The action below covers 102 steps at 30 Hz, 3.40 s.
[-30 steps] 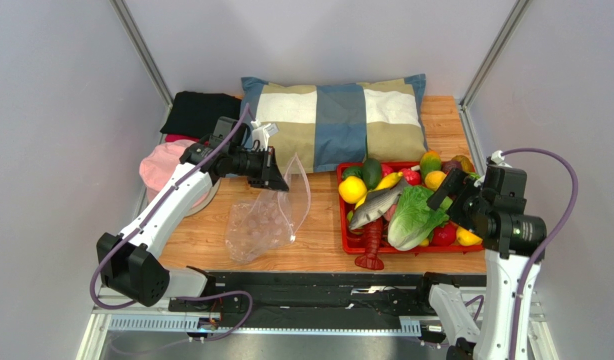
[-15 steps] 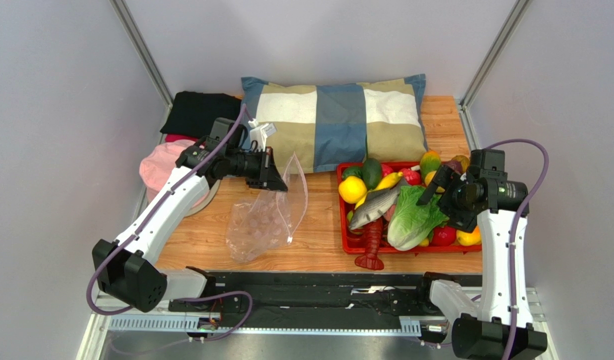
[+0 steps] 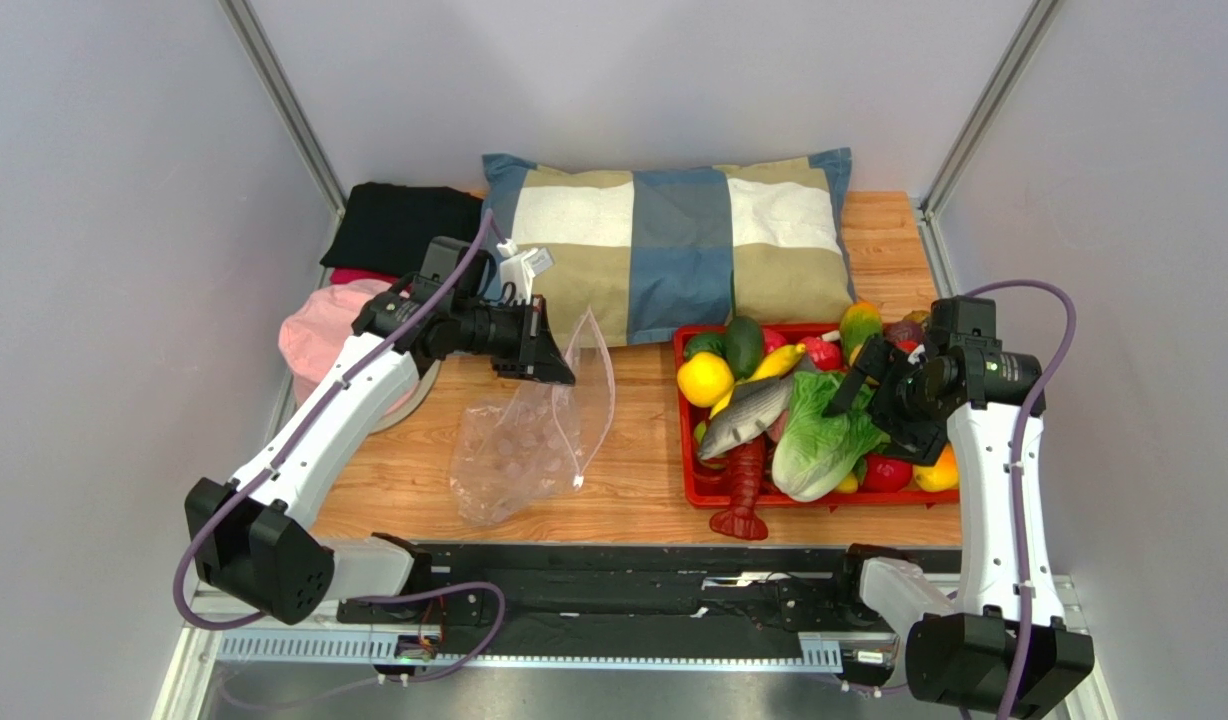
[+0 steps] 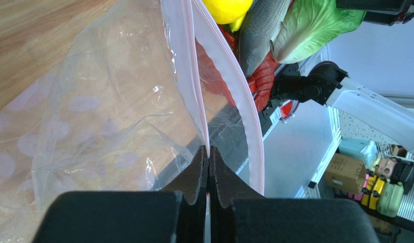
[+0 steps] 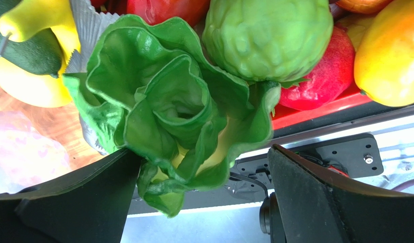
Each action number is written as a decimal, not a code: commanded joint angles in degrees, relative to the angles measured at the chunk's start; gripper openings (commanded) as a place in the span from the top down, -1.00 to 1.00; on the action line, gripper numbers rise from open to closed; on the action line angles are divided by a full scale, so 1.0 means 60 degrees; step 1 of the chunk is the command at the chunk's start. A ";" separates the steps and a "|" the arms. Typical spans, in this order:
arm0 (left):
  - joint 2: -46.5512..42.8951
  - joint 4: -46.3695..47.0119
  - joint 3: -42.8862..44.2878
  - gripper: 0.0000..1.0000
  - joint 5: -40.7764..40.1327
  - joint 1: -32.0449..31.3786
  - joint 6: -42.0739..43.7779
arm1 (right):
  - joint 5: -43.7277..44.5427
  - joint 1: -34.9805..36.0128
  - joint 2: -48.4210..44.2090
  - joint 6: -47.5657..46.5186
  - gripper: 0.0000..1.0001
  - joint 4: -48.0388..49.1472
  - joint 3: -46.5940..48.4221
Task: Place the food in the zip-top bag and seal the zipper
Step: Pick up the fake vegetable from the bin, then place the fake vegetable in the zipper food storage bag.
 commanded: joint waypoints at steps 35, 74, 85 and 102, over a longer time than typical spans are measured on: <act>0.0141 -0.0452 0.0247 1.00 0.0930 -0.0062 0.0170 | -0.2516 -0.0047 -0.1817 -0.1121 1.00 0.0825 0.0978; 0.2866 0.2476 0.1918 1.00 0.2745 -0.0165 -0.3565 | -0.1831 0.6749 0.0864 0.0785 1.00 1.0482 0.0732; 0.2484 0.3575 0.1712 1.00 0.3640 0.0011 -0.4604 | 0.0643 0.7262 0.0233 -0.1149 1.00 0.9206 -0.0500; 0.2118 0.7488 0.0511 1.00 0.4065 0.0509 -0.7916 | 0.3882 0.7746 0.0571 -0.1165 1.00 0.8503 -0.0353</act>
